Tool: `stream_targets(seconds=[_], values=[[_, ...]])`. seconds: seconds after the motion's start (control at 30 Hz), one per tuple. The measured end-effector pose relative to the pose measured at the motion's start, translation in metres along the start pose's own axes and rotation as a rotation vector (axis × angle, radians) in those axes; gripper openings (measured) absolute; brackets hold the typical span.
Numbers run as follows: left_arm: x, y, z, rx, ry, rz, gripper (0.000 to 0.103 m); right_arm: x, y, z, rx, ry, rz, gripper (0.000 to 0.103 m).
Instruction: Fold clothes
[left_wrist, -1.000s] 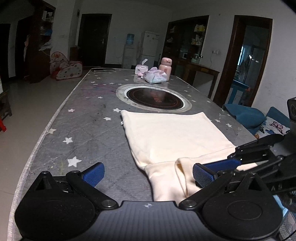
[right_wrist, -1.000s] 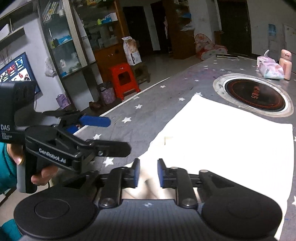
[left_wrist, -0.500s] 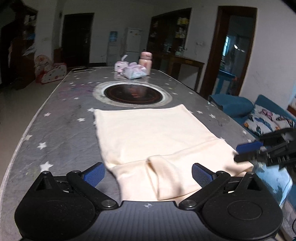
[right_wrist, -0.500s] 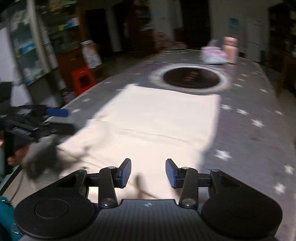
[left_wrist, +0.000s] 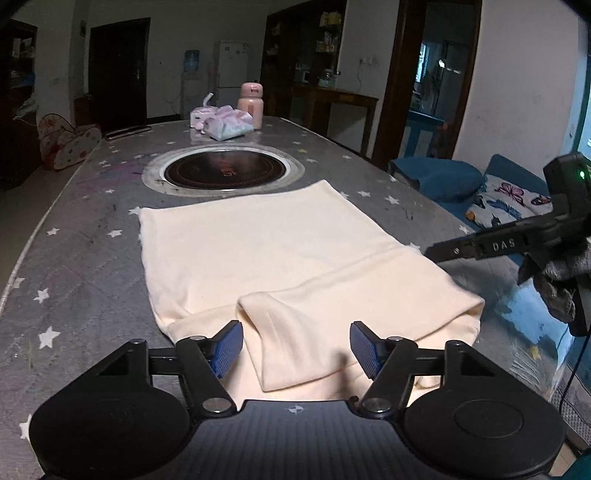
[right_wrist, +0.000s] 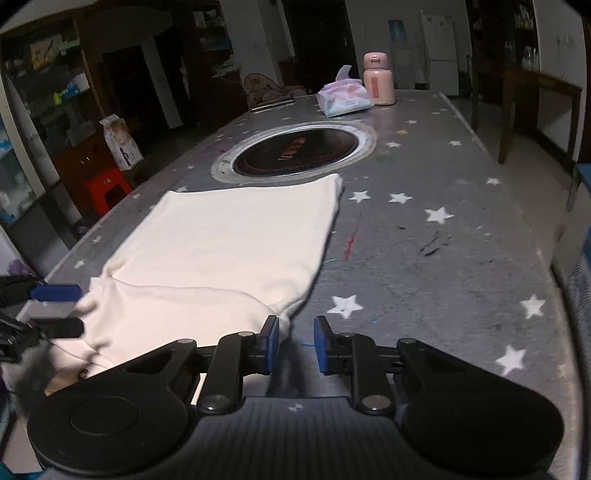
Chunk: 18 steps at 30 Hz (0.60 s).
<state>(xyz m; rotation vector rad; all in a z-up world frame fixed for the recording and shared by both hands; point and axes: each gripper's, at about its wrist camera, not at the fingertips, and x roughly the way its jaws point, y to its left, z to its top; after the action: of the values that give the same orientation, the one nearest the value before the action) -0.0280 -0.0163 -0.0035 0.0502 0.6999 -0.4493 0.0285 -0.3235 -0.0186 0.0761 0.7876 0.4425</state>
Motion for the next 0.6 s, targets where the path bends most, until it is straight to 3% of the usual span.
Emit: stream_targets(seconds=[0.2,0.37,0.47,0.6], values=[[0.006,-0.006,-0.003,0.022,0.036,-0.002,0.047,0.014,0.001,-0.003,0.035,0.012,0.059,0.018],[0.007,-0.006,-0.005,0.037,0.055,0.012,0.018,0.014,0.008,-0.004,-0.005,-0.007,0.039,0.01],[0.006,-0.005,-0.006,0.04,0.058,0.032,0.007,0.014,0.011,-0.004,-0.03,-0.005,0.023,0.01],[0.003,-0.004,-0.007,0.044,0.066,0.053,0.005,0.013,0.013,-0.004,-0.045,-0.007,0.012,0.01]])
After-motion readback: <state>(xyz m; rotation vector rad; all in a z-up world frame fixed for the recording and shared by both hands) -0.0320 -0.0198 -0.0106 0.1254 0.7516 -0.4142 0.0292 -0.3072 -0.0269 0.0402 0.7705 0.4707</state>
